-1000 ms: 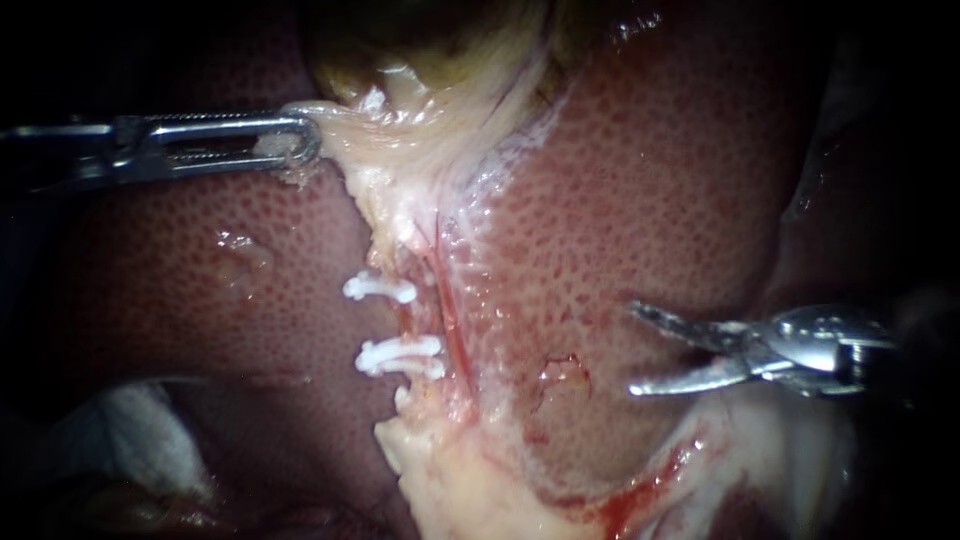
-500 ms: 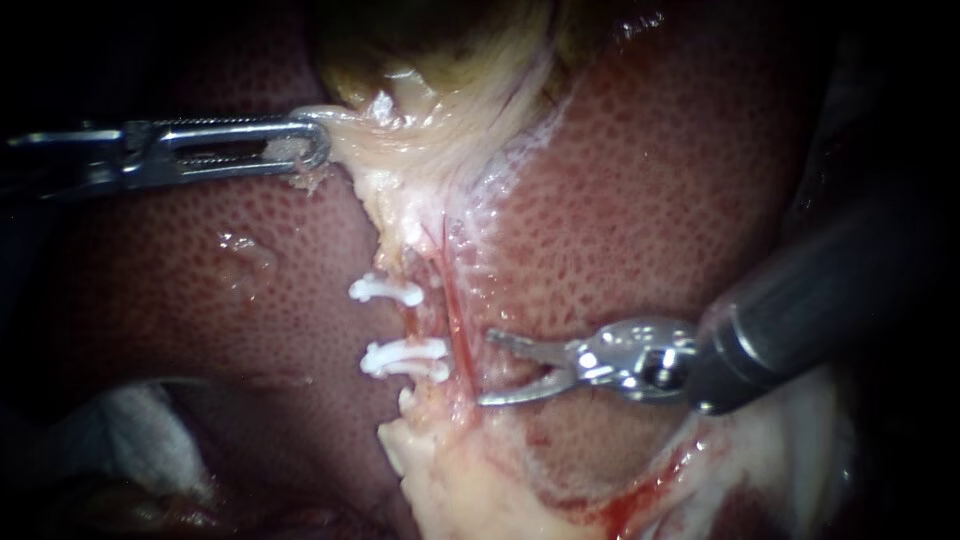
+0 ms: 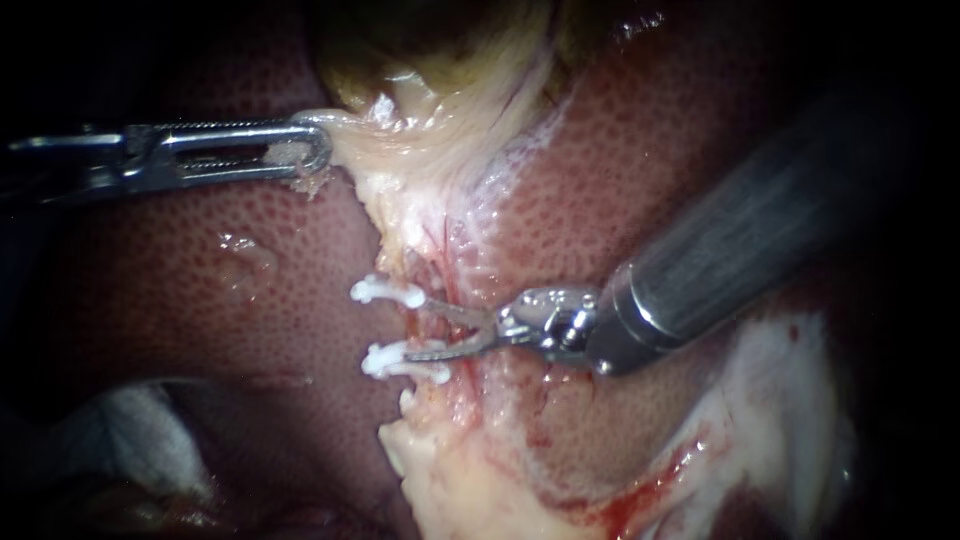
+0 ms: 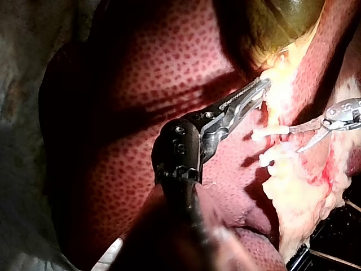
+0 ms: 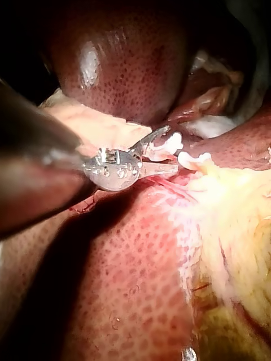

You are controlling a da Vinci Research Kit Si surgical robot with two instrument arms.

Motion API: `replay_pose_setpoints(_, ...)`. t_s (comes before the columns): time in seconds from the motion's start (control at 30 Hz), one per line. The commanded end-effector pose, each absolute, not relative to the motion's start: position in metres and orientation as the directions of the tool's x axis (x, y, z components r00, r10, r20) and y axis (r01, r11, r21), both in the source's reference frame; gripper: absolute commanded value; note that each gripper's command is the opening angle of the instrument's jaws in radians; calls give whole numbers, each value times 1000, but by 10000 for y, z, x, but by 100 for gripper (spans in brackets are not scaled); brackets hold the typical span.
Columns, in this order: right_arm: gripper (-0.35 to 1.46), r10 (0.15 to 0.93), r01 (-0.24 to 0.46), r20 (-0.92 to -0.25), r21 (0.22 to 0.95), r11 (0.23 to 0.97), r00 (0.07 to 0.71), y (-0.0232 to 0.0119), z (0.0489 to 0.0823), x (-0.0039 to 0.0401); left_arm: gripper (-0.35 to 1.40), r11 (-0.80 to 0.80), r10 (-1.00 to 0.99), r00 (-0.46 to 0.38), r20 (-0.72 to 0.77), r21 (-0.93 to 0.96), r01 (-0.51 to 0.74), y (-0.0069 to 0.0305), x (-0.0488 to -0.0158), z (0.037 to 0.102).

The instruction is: Go to the cutting position left tube

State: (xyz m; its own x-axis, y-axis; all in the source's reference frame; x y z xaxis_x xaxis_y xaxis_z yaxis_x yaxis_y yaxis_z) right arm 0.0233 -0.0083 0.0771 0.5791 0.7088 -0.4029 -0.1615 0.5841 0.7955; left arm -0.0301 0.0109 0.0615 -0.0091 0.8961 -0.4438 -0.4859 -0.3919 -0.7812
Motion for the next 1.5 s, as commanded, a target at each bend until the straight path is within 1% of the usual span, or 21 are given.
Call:
replay_pose_setpoints(0.03, 130, 710, -159, -401, 798, 581, 579, -84, 772, 234, -35, -393, 896, -10, -444, -782, -484, 109, -302, 615)
replay_pose_setpoints(0.33, 126, 711, -136, -385, 820, 556, 588, -89, 778, 247, -35, -393, 896, -10, -444, -781, -485, 109, -303, 615)
replay_pose_setpoints(0.47, 123, 701, -104, -395, 826, 554, 594, -89, 777, 248, -35, -393, 896, -10, -444, -781, -485, 109, -303, 616)
replay_pose_setpoints(0.57, 118, 710, -85, -393, 840, 536, 584, -88, 778, 248, -35, -393, 896, -10, -444, -781, -485, 109, -303, 616)
replay_pose_setpoints(0.77, 118, 719, -55, -396, 855, 515, 572, -86, 782, 254, -35, -393, 896, -9, -445, -781, -486, 109, -305, 616)
replay_pose_setpoints(1.0, 116, 733, -44, -387, 870, 492, 559, -86, 789, 266, -35, -393, 896, -10, -444, -782, -484, 109, -306, 617)
replay_pose_setpoints(1.1, 111, 737, -28, -388, 875, 483, 553, -85, 791, 270, -35, -393, 896, -10, -444, -782, -484, 108, -306, 617)
replay_pose_setpoints(1.23, 99, 741, -10, -391, 881, 473, 546, -84, 792, 273, -35, -393, 896, -10, -445, -781, -484, 108, -307, 617)
replay_pose_setpoints(1.5, 96, 764, 0, -395, 889, 459, 510, -80, 798, 282, -35, -394, 896, -11, -445, -782, -483, 108, -308, 618)
